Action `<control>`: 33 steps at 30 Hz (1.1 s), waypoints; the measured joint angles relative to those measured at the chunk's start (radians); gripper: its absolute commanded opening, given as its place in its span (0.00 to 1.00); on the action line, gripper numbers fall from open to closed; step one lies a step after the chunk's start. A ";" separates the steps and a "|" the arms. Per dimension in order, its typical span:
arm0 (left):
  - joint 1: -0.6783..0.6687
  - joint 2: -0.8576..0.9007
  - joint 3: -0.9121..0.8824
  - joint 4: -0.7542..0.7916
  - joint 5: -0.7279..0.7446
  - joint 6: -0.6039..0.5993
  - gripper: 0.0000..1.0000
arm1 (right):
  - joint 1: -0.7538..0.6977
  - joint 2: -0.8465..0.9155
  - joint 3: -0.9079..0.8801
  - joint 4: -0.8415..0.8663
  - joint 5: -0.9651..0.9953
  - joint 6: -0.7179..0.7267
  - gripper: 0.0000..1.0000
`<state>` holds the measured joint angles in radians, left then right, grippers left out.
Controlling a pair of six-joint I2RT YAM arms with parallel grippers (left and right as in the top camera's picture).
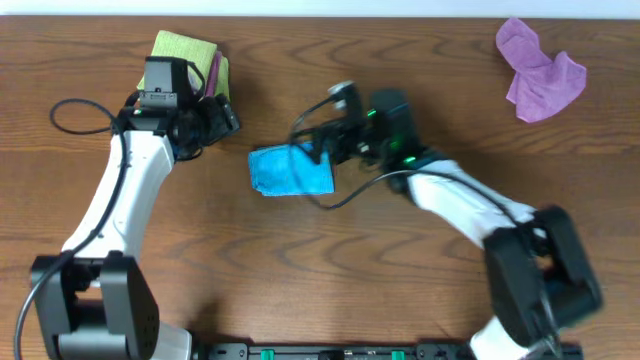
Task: Fold the cloth
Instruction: 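Release the folded blue cloth and move both grippers away, then grasp the folded blue cloth with the left gripper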
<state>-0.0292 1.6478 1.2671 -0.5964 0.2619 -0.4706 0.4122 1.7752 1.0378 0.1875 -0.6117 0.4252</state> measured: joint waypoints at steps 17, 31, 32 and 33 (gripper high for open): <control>0.001 -0.068 0.002 -0.108 0.105 -0.011 0.95 | -0.434 -0.580 -0.099 -0.793 0.037 -0.410 0.99; 0.001 -0.069 -0.013 -0.164 0.215 -0.051 0.95 | -0.532 -1.249 -0.606 -0.851 0.043 -0.340 0.99; 0.001 -0.069 -0.022 -0.163 0.225 -0.054 0.95 | -0.532 -1.286 -0.626 -0.867 0.043 -0.327 0.99; 0.001 -0.070 -0.034 -0.163 0.232 -0.056 0.96 | -0.533 -1.320 -0.643 -0.882 0.043 -0.315 0.99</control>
<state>-0.0280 1.5780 1.2327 -0.7593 0.4934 -0.5270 -0.1204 0.4549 0.3950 -0.6945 -0.5690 0.1101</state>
